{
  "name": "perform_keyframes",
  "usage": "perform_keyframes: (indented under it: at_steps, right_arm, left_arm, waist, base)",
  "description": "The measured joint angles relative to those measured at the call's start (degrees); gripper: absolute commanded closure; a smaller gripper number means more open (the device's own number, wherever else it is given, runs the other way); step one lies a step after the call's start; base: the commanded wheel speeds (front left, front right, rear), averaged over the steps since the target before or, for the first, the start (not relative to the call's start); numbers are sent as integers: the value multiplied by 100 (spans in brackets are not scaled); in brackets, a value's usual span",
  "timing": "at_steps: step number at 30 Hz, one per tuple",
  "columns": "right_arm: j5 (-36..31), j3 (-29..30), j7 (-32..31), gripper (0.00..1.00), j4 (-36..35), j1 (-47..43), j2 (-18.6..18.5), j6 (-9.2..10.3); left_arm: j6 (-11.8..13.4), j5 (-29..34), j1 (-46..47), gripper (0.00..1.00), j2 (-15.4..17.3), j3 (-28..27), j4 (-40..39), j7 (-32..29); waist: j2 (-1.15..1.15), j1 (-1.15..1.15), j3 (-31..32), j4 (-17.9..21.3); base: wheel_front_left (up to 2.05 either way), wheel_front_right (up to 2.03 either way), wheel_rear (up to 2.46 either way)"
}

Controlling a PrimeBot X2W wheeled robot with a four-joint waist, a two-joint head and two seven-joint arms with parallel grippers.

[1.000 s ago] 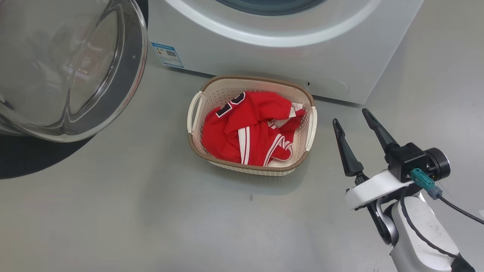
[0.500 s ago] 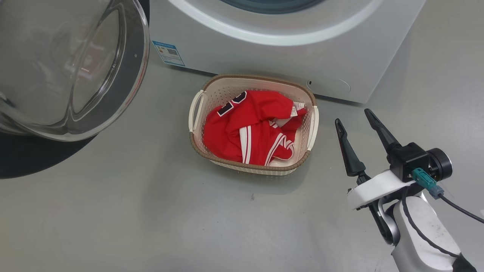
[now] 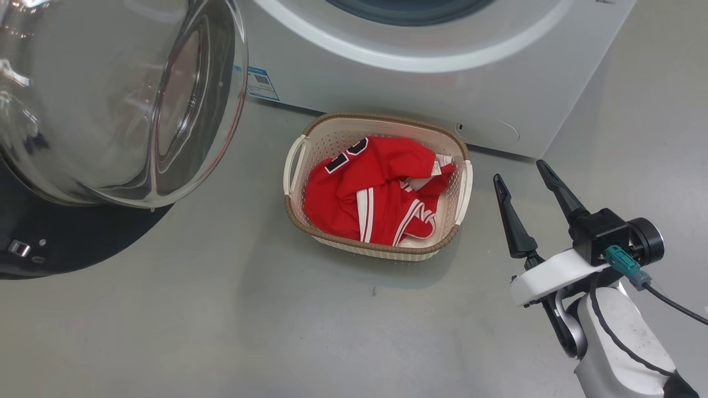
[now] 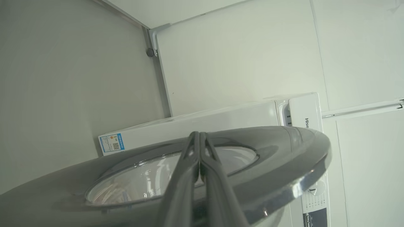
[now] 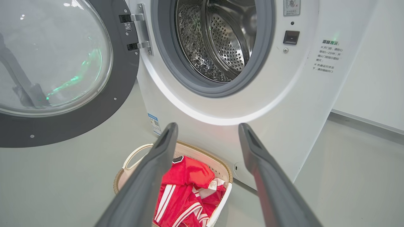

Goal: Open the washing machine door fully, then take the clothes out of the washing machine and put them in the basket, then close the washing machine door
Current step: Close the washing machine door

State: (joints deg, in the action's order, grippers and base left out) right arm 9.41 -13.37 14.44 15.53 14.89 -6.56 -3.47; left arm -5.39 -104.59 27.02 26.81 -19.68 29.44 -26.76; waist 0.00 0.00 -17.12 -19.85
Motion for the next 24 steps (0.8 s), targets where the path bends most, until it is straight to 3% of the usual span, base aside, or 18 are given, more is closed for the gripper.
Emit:
perform_keyframes:
  at_steps: [14,24]
  right_arm:
    - [12,15,0,0,25,0,21,4]
    - [70,3,1,0,57,0,114,7]
  left_arm:
    - [-100,-354,-181,100,-33,126,-302,-969]
    - [-145,-433,-521,100,-86,302,-1007,-1562]
  waist:
    - [0,0,124,14]
    - [0,-1,190,167]
  base:
    - [0,0,0]
    - [0,0,0]
